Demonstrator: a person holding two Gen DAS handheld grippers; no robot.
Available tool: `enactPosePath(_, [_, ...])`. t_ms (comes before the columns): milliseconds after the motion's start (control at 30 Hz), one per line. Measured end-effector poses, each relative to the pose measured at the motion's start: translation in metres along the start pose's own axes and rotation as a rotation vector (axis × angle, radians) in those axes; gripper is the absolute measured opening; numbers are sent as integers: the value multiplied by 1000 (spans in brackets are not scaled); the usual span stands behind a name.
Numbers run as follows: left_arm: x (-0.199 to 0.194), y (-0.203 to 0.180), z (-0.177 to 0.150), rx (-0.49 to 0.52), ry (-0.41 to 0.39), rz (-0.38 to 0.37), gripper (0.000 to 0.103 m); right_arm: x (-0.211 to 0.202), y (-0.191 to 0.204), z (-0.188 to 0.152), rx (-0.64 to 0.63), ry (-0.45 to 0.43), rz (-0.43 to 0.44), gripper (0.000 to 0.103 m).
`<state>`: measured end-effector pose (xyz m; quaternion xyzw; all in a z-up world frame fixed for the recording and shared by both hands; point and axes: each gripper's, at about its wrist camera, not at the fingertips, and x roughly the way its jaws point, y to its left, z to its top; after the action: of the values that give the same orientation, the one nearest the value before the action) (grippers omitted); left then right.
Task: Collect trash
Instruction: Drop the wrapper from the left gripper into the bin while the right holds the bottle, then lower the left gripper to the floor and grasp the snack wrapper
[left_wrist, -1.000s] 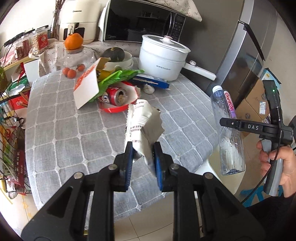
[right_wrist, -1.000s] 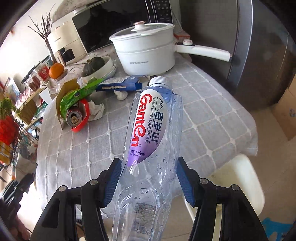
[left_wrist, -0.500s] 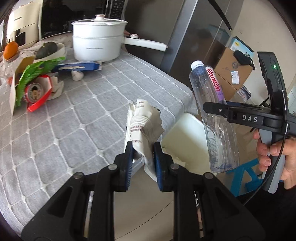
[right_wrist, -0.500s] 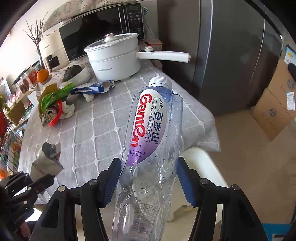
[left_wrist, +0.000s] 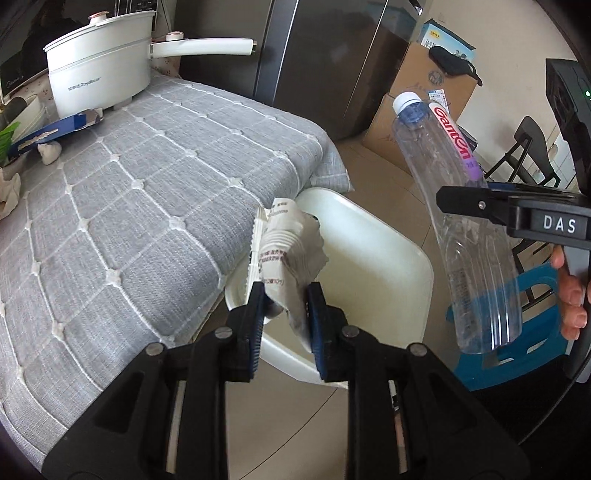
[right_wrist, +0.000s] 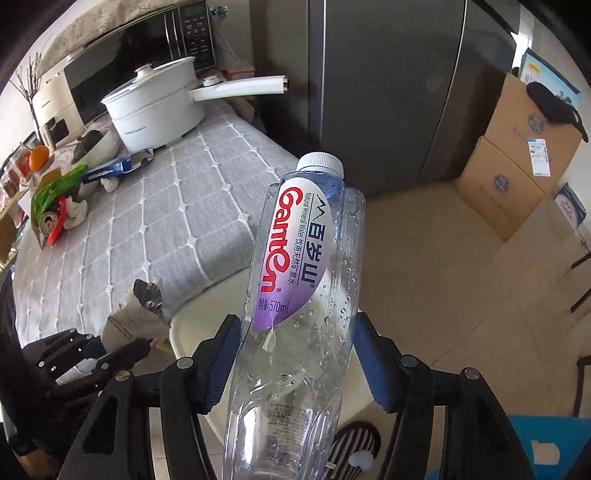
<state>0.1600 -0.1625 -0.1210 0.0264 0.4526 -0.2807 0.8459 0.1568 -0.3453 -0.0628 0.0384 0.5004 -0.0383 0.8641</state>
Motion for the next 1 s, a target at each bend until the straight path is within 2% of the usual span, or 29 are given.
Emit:
enactPosePath(33, [3,-1,-1,6,4,5,30,1,-3,-2,2,4,-5,63])
enactPosePath(67, [6,-2,-1,10,9,13,43,1,-6,-3,5,8,-8,63])
enactPosePath(167, [8,-1,-3,4,13,40,64,2,-12,-7,10,14,-16,63])
enactPosePath(267, [3,-2,-4,13,21,70,77,3,-15,-9,20,15,-16,63])
enactPosePath(467, [-14,6,-9,15,28,160,95,12,-8,-10,23,8,-15,64])
enactPosePath(633, [-27,25,-10,-38,18,152,97,26,4,-8,-3,-13,-45,65])
enactPosePath(767, [-35,37,-18,-73,49,138,97,37,12,-10,-36,1,-71,65])
enactPosePath(900, [-34,40,-49,-69,113,172,97,40,12,-17,-53,20,-75,65])
enactPosePath(1000, [-16,42,-89,-26,186,192,97,41,9,-23,-77,28,-59,65])
